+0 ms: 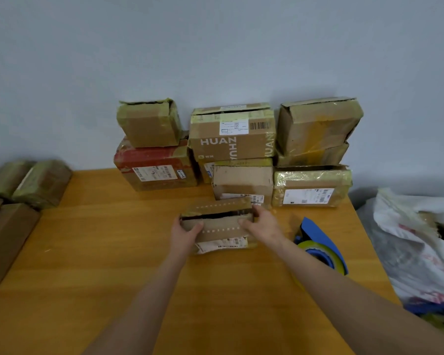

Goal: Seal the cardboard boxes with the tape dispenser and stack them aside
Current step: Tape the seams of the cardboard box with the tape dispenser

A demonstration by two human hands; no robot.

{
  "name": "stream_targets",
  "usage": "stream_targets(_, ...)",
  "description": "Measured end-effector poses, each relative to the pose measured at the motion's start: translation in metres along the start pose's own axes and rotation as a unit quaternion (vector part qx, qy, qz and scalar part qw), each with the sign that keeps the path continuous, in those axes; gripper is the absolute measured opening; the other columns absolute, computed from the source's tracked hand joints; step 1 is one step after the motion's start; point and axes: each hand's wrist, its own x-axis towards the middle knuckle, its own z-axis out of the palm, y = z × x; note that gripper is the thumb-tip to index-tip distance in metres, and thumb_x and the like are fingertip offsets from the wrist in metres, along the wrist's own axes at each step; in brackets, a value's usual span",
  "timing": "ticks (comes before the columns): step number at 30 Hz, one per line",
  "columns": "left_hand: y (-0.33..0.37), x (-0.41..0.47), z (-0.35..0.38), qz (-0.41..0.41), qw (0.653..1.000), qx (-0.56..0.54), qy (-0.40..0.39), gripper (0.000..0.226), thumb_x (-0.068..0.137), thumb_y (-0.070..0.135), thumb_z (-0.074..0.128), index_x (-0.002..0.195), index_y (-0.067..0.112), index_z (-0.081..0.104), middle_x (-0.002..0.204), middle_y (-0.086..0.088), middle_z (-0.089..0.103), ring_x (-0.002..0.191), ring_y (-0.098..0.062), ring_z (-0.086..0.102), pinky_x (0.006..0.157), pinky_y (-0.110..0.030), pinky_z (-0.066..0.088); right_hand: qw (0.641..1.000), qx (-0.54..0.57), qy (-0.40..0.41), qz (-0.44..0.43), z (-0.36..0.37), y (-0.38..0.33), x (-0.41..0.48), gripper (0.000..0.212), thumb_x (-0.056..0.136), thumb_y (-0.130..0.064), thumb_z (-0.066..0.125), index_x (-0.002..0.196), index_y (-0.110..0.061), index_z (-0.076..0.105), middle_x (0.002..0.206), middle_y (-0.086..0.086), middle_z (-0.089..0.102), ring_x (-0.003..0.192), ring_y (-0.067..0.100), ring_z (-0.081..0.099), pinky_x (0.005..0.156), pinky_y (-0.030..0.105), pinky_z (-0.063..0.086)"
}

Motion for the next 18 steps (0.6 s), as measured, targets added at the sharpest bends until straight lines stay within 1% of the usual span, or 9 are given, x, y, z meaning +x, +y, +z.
stream_targets(2,-0.006,-0.009,0.006,0.003,1.0,0.009,-0.003,0.08,0.083,0.029,0.073,0.147,0.011,0.029,0.145,-0.011,0.041,0.129,-0.029,0.045,0.102,-0.039,0.043,0.998,-0.059,0.016,0.012,-0.008,0.003,-0.004,0.038,0.089,-0.043,0.065,0.123,-0.03,0.055,0.095,-0.011,0.067,0.083,0.008,0.063,0.066,0.029,0.054)
stream_targets(3,-0.009,-0.014,0.01,0.012,1.0,0.011,-0.007,0.08,0.083,0.029,0.074,0.147,0.011,0.03,0.145,-0.01,0.042,0.128,-0.028,0.046,0.1,-0.037,0.044,0.996,-0.088,0.029,0.019,-0.012,0.005,-0.006,0.037,0.089,-0.046,0.064,0.121,-0.031,0.055,0.088,-0.014,0.063,0.076,0.006,0.061,0.058,0.024,0.048)
stream_targets(4,-0.01,-0.018,0.014,0.023,1.0,0.016,-0.014,0.08,0.083,0.03,0.074,0.147,0.012,0.03,0.144,-0.01,0.043,0.128,-0.028,0.046,0.098,-0.036,0.044,0.993,-0.104,0.043,0.026,-0.016,0.008,-0.007,0.039,0.089,-0.048,0.062,0.123,-0.031,0.055,0.088,-0.013,0.062,0.076,0.007,0.06,0.055,0.023,0.043)
stream_targets(8,-0.004,-0.028,0.028,0.079,0.995,0.044,-0.043,0.088,0.085,0.028,0.071,0.153,0.016,0.017,0.15,-0.007,0.038,0.134,-0.025,0.041,0.101,-0.034,0.041,0.989,-0.117,0.081,0.043,-0.033,0.02,-0.014,0.058,0.09,-0.048,0.061,0.142,-0.029,0.042,0.116,0.0,0.065,0.103,0.022,0.061,0.073,0.031,0.049)
stream_targets(10,-0.002,-0.032,0.031,0.107,0.99,0.073,-0.051,0.085,0.087,0.025,0.069,0.154,0.019,0.015,0.153,-0.004,0.035,0.137,-0.023,0.037,0.103,-0.032,0.038,0.989,-0.125,0.077,0.036,-0.037,0.024,-0.018,0.063,0.091,-0.045,0.062,0.146,-0.032,0.035,0.115,0.0,0.066,0.103,0.022,0.061,0.078,0.035,0.052)
stream_targets(11,-0.002,-0.035,0.031,0.116,0.987,0.094,-0.052,0.083,0.088,0.025,0.067,0.153,0.018,0.016,0.152,-0.004,0.035,0.137,-0.022,0.037,0.105,-0.032,0.037,0.988,-0.134,0.075,0.027,-0.038,0.026,-0.021,0.064,0.091,-0.044,0.062,0.147,-0.033,0.033,0.112,0.0,0.066,0.1,0.022,0.062,0.076,0.035,0.054)
stream_targets(14,-0.007,-0.043,0.026,0.127,0.981,0.138,-0.047,0.081,0.09,0.025,0.066,0.153,0.018,0.015,0.151,-0.007,0.039,0.136,-0.024,0.039,0.109,-0.037,0.039,0.985,-0.162,0.066,-0.002,-0.037,0.028,-0.027,0.065,0.093,-0.04,0.06,0.149,-0.038,0.027,0.098,-0.002,0.065,0.084,0.018,0.062,0.057,0.028,0.049)
stream_targets(15,-0.009,-0.046,0.024,0.132,0.98,0.14,-0.046,0.082,0.09,0.024,0.065,0.154,0.02,0.014,0.15,-0.006,0.039,0.135,-0.024,0.04,0.108,-0.039,0.04,0.982,-0.177,0.059,-0.01,-0.036,0.028,-0.03,0.065,0.094,-0.04,0.059,0.149,-0.04,0.026,0.099,-0.002,0.064,0.083,0.018,0.061,0.057,0.028,0.049)
stream_targets(18,-0.016,-0.052,0.017,0.165,0.972,0.157,-0.055,0.074,0.091,0.021,0.063,0.152,0.027,0.022,0.154,-0.003,0.032,0.136,-0.024,0.039,0.108,-0.042,0.041,0.974,-0.219,0.048,-0.024,-0.034,0.027,-0.035,0.062,0.094,-0.042,0.057,0.149,-0.04,0.028,0.114,0.002,0.061,0.093,0.019,0.061,0.071,0.032,0.054)
